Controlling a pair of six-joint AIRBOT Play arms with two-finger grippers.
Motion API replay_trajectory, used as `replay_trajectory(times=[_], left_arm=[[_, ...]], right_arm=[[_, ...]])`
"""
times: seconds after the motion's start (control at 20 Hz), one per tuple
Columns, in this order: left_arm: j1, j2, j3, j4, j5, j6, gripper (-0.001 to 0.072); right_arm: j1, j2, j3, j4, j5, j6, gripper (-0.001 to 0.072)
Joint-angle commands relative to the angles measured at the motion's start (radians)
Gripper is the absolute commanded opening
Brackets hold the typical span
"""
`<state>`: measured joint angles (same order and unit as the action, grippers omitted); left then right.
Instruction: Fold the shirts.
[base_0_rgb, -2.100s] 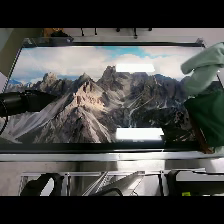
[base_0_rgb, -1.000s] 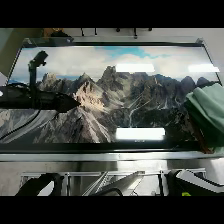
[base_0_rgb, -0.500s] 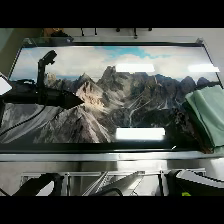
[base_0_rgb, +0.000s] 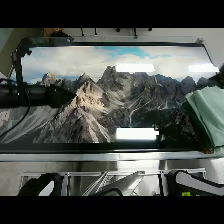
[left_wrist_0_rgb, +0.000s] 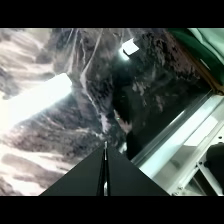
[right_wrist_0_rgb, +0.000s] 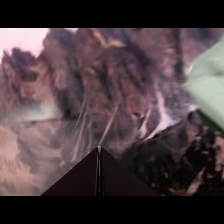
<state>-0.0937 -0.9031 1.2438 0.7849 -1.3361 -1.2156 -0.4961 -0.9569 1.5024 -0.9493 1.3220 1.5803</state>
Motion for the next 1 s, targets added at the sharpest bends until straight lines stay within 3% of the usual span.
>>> replay_trajectory(times=[0.0,0.35,0.95], left_arm=[[0.001,0.187,-0.24,0.002,0.038,-0.049,0.0019],[0.001,0.497,-0.666,0.0,0.05,-0.095,0.0019],[0.001,0.565,-0.716,0.001,0.049,-0.104,0.0019]], right_arm=[[0.275,0.111,-0.204,0.01,-0.042,-0.074,0.0024],[0.565,0.437,-0.723,0.011,-0.19,-0.114,0.0024],[0.566,0.453,-0.752,0.016,-0.14,-0.1,0.0025]])
